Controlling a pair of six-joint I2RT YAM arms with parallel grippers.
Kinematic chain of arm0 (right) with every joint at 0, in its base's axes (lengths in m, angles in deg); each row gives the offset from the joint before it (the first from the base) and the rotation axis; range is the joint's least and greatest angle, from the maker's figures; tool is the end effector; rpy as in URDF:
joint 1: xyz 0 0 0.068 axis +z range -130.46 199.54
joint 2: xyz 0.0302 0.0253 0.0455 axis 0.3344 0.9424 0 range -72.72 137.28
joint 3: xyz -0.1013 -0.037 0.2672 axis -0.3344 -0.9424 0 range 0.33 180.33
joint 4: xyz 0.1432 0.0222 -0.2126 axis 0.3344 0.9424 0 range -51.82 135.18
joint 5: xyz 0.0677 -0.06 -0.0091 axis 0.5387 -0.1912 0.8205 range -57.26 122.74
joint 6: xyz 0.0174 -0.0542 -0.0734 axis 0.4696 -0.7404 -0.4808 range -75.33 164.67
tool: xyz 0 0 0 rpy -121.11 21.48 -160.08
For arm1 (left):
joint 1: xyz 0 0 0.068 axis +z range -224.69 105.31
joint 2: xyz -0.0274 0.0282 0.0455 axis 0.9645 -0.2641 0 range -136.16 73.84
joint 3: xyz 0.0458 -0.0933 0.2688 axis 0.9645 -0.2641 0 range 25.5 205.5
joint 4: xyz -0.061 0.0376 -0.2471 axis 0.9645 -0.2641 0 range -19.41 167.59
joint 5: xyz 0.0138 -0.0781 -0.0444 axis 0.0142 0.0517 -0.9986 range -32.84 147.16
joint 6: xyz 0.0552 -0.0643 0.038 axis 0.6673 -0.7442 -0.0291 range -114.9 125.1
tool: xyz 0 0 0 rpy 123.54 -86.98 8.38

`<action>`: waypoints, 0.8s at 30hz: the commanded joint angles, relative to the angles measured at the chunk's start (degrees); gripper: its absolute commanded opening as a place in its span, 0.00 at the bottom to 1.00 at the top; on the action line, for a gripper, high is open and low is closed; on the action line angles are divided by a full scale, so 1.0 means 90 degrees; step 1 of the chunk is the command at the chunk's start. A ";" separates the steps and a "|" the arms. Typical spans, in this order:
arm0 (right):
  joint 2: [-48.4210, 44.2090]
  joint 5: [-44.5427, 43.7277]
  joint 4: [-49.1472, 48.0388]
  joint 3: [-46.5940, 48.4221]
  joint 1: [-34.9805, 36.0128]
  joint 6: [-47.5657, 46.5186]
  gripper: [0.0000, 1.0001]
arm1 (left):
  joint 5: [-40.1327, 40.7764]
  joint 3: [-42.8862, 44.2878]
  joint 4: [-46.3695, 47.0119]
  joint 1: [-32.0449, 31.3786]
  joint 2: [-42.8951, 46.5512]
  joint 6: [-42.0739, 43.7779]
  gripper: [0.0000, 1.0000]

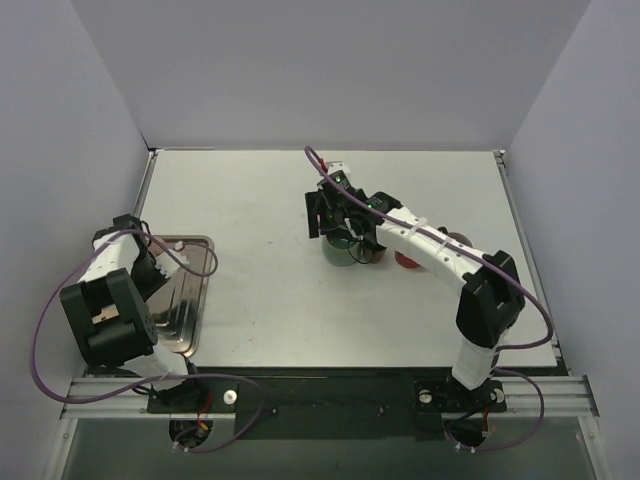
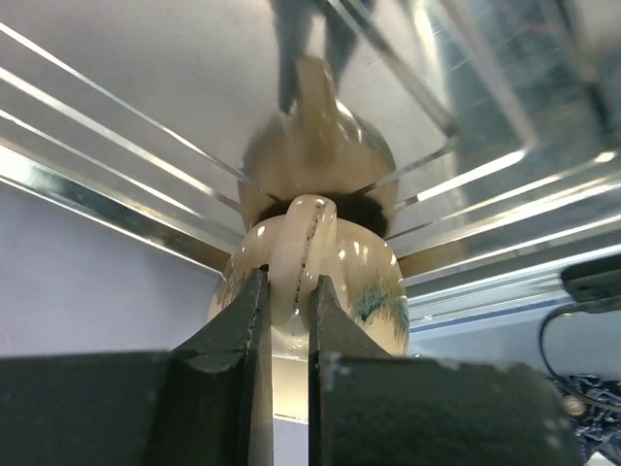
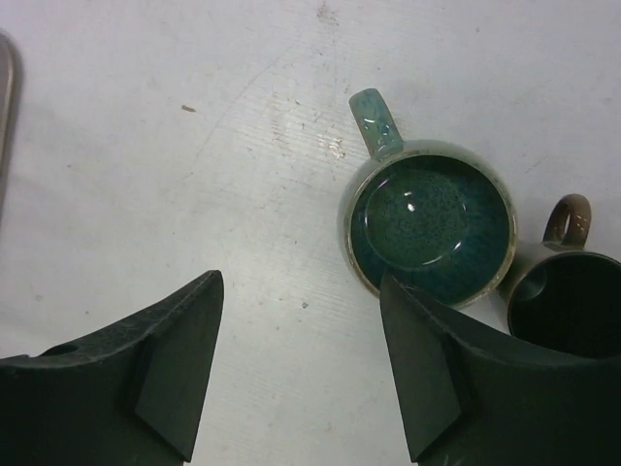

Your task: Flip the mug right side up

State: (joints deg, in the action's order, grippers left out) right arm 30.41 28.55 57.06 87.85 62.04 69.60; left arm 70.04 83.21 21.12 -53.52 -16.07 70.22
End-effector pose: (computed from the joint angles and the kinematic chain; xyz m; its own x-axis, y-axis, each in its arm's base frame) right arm 0.3441 0.3071 0.2900 -0.6438 -0.0198 -0.7649 -0.3949 0.8649 0.3099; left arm 0.2345 0.1107 0.1605 -0.7159 0.6711 0.1924 0.6956 0.7091 0.1149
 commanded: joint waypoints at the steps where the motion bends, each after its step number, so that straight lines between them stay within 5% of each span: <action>1: -0.0841 -0.0354 0.0315 -0.0310 0.0160 -0.0260 0.61 | -0.1660 0.1181 -0.1350 -0.0057 0.0282 -0.0282 0.00; 9: -0.2502 -0.0649 0.0072 -0.1004 0.1067 -0.0943 0.73 | -0.5003 0.3332 -0.2515 -0.0992 0.1278 -0.1737 0.00; 10: -0.2765 -0.0184 -0.0345 -0.1285 0.1175 -0.0915 0.91 | -0.5683 0.3614 -0.2467 -0.1091 0.1472 -0.2134 0.00; 15: -0.3500 0.1878 -0.3088 -0.2371 0.1274 0.0118 0.92 | -0.7144 0.4349 -0.1687 -0.2670 0.1825 -0.4475 0.00; 24: -0.3520 0.2838 -0.5445 -0.3025 0.1401 0.1419 0.85 | -0.8004 0.3959 0.0960 -0.3855 0.2333 -0.7059 0.00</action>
State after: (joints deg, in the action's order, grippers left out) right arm -1.41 48.51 22.83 61.45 73.97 76.42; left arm 4.91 119.08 16.05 -86.24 3.51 20.03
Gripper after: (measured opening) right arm 0.877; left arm 0.271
